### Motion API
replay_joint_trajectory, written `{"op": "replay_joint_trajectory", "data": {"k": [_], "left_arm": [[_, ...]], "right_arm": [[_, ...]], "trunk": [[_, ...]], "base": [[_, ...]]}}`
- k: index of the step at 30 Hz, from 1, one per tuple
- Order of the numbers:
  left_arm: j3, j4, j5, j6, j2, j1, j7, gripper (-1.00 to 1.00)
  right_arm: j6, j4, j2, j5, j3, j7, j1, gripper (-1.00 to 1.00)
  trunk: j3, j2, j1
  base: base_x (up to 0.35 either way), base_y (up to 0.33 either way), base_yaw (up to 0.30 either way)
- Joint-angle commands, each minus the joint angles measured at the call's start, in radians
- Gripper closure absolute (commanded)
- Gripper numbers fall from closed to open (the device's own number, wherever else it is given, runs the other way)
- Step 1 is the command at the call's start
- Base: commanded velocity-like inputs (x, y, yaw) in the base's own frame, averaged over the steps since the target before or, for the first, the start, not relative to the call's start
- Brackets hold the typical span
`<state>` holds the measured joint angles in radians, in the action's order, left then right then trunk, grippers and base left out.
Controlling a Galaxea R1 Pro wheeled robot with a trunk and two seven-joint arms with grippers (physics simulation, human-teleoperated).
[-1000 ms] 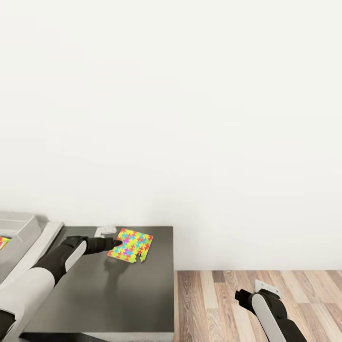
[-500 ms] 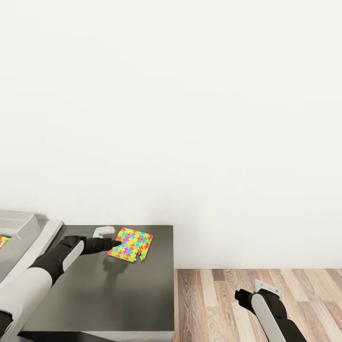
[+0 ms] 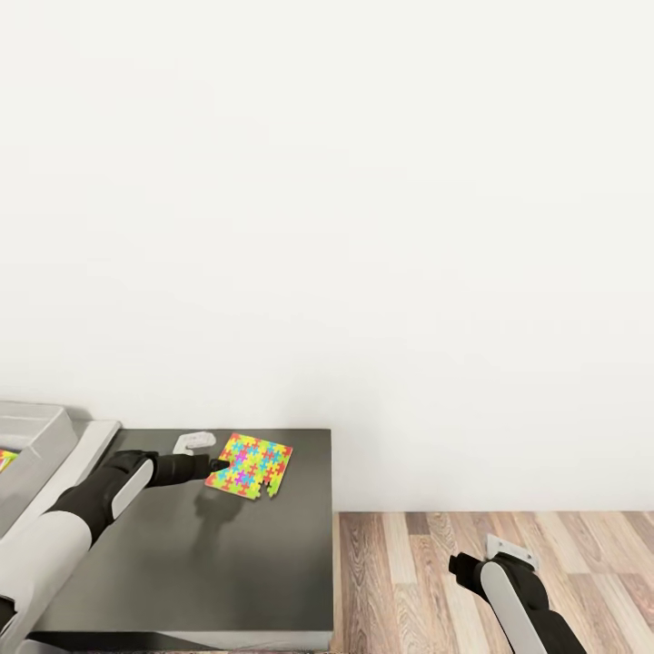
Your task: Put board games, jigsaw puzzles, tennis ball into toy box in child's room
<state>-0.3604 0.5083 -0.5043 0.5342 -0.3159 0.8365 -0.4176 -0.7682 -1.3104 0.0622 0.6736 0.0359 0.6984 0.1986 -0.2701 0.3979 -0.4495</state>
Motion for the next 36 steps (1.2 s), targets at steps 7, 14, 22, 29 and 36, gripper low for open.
{"op": "replay_joint_trajectory", "data": {"k": [7,14,22,29,36], "left_arm": [[-0.004,0.001,-0.004,0.004,-0.002,0.001,-0.001,-1.00],[-0.002,0.009,-0.003,0.006,0.004,0.006,0.007,-1.00],[0.000,0.019,0.001,0.008,0.007,0.016,0.016,-1.00],[0.000,0.022,0.001,0.010,0.007,0.056,0.056,-1.00],[0.000,0.022,-0.003,0.014,0.011,0.089,0.096,-1.00]], "right_arm": [[-0.002,-0.001,0.001,0.009,0.002,0.010,0.001,-1.00],[-0.002,-0.007,0.000,0.008,0.003,0.010,0.001,-1.00],[-0.003,-0.010,0.001,0.008,0.004,0.010,0.001,-1.00],[-0.003,-0.010,0.002,0.009,0.003,0.010,0.001,-1.00],[-0.003,-0.010,0.001,0.009,0.004,0.004,0.001,-1.00]], "trunk": [[-0.013,0.002,-0.001],[-0.024,0.002,-0.001],[-0.030,0.002,-0.001],[-0.030,0.002,-0.001],[-0.030,0.002,-0.001]], "base": [[0.000,0.000,0.000],[0.000,0.000,0.000],[0.000,0.000,0.000],[0.000,0.000,0.000],[0.000,0.000,0.000]]}}
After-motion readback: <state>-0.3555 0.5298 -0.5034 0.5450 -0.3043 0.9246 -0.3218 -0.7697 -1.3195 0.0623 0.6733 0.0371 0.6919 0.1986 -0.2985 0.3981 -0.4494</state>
